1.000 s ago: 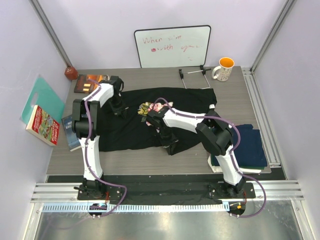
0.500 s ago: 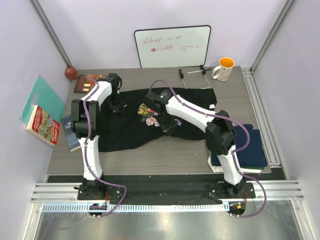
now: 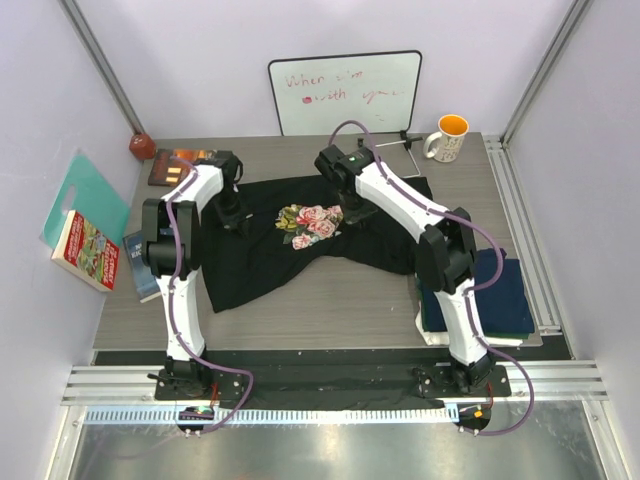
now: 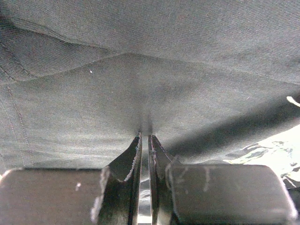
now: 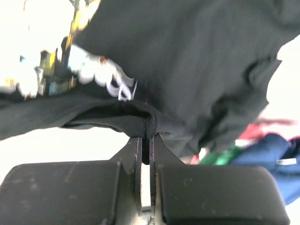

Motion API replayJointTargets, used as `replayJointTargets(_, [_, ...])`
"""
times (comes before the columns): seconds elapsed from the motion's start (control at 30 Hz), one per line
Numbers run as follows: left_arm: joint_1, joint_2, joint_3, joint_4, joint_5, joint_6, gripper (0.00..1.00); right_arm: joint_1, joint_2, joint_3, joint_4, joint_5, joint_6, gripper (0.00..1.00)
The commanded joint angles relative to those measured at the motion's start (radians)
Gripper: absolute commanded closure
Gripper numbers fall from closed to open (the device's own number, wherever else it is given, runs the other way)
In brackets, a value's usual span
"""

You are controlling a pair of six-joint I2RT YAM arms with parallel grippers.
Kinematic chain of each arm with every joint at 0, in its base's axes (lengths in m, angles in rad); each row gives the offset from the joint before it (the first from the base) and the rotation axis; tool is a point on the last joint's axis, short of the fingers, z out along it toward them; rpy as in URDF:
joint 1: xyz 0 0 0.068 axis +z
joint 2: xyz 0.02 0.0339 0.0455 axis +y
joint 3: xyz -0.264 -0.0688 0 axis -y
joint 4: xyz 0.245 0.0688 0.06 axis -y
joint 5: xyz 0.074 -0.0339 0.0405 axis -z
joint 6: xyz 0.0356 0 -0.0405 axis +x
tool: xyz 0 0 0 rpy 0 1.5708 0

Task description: Fold and stack the t-shirts

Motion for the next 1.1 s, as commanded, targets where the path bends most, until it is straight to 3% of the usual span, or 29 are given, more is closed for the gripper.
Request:
replayJointTargets(0.0, [0.005, -0.07, -0.007, -0.008, 0.007, 0.021, 0.9, -0.03, 0.09, 0.102, 0.078, 0.039, -0.037, 0.99])
replayJointTargets(0.3, [0.005, -0.098, -0.042, -0.017, 0.009, 0.027, 0.9, -0.078, 0.179, 0.087, 0.243, 0.096, -0.042, 0.96])
replayJointTargets(0.33, [0.005, -0.101, -0.044, -0.019, 0.01, 0.03, 0.9, -0.079, 0.185, 0.084, 0.256, 0.096, -0.044, 0.87])
replayJointTargets(0.47, [0.007, -0.103, -0.042, -0.025, 0.009, 0.033, 0.91, -0.082, 0.161, 0.086, 0.259, 0.094, -0.034, 0.74])
replayJointTargets(0.57, [0.007, -0.106, -0.053, -0.022, 0.01, 0.027, 0.91, -0.082, 0.066, 0.026, 0.291, 0.117, -0.024, 0.63])
replayJointTargets(0.6, [0.005, -0.106, -0.058, -0.02, 0.012, 0.024, 0.9, -0.081, 0.035, 0.012, 0.311, 0.126, -0.021, 0.53])
replayJointTargets(0.63, [0.005, -0.107, -0.062, -0.013, 0.014, 0.021, 0.91, -0.084, -0.017, -0.002, 0.322, 0.122, -0.027, 0.53])
replayJointTargets(0.83, [0.005, -0.109, -0.085, 0.006, 0.017, 0.007, 0.91, -0.076, -0.112, -0.028, 0.326, -0.08, -0.001, 0.5])
replayJointTargets(1.07, [0.004, -0.095, -0.076, 0.009, 0.02, -0.003, 0.91, -0.032, -0.033, -0.016, 0.326, -0.218, 0.004, 0.45])
